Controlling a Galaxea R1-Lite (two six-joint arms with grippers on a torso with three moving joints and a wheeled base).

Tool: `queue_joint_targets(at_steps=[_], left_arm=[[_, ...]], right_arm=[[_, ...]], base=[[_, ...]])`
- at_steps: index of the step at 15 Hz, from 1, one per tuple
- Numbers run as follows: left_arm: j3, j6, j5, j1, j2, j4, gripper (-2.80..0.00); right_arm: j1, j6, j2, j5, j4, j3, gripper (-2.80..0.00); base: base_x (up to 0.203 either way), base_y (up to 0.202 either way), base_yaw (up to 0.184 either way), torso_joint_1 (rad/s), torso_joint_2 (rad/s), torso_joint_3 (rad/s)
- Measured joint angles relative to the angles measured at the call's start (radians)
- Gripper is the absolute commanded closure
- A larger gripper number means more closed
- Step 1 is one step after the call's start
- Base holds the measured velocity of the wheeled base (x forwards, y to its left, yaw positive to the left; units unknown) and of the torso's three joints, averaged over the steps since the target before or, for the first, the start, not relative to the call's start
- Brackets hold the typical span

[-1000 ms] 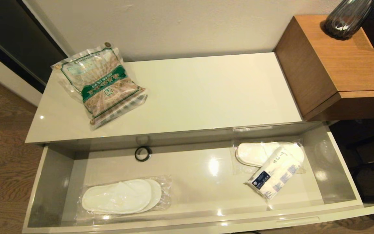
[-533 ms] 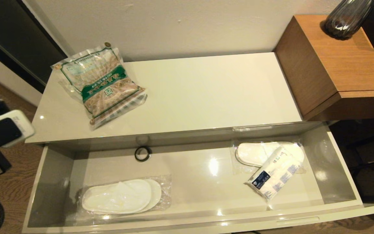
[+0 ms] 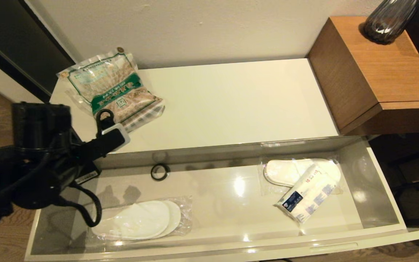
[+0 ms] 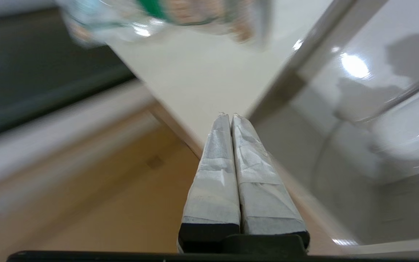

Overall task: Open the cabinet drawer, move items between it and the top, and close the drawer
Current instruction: Pick up the solid drinks on the table

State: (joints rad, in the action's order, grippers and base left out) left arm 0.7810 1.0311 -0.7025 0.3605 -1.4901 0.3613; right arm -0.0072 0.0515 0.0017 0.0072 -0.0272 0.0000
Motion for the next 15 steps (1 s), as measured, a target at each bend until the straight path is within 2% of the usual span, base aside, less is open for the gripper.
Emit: queue_joint_targets(at_steps=[1, 5, 7, 9, 15], left_arm=[[0.009, -0.054, -0.077, 0.030, -0.053, 0.005, -2.80], [0.081, -0.080, -0.446, 0.123, -0.252, 0.081, -2.80], [0.133, -0.078, -0.579, 0.152, -0.332, 0.118, -2.80], [0.173, -0.078, -0.619, 0.168, -0.386, 0.125, -2.80], [0.324, -0.082, -0.629, 0.189, -0.545, 0.281, -2.80]], right_arm=[[0.000, 0.000, 0.000, 0.000, 0.000, 0.000, 0.00], [0.000, 0.000, 0.000, 0.000, 0.000, 0.000, 0.00], [-0.001, 0.000, 0.000, 0.000, 0.000, 0.000, 0.00], [0.000, 0.000, 0.000, 0.000, 0.001, 0.000, 0.00], [0.000, 0.000, 0.000, 0.000, 0.001, 0.000, 0.00]], base=[[0.000, 0.000, 0.000, 0.000, 0.00, 0.000], [0.000, 0.000, 0.000, 0.000, 0.00, 0.000], [0.000, 0.000, 0.000, 0.000, 0.00, 0.000], [0.000, 0.000, 0.000, 0.000, 0.00, 0.000], [0.000, 0.000, 0.000, 0.000, 0.00, 0.000]])
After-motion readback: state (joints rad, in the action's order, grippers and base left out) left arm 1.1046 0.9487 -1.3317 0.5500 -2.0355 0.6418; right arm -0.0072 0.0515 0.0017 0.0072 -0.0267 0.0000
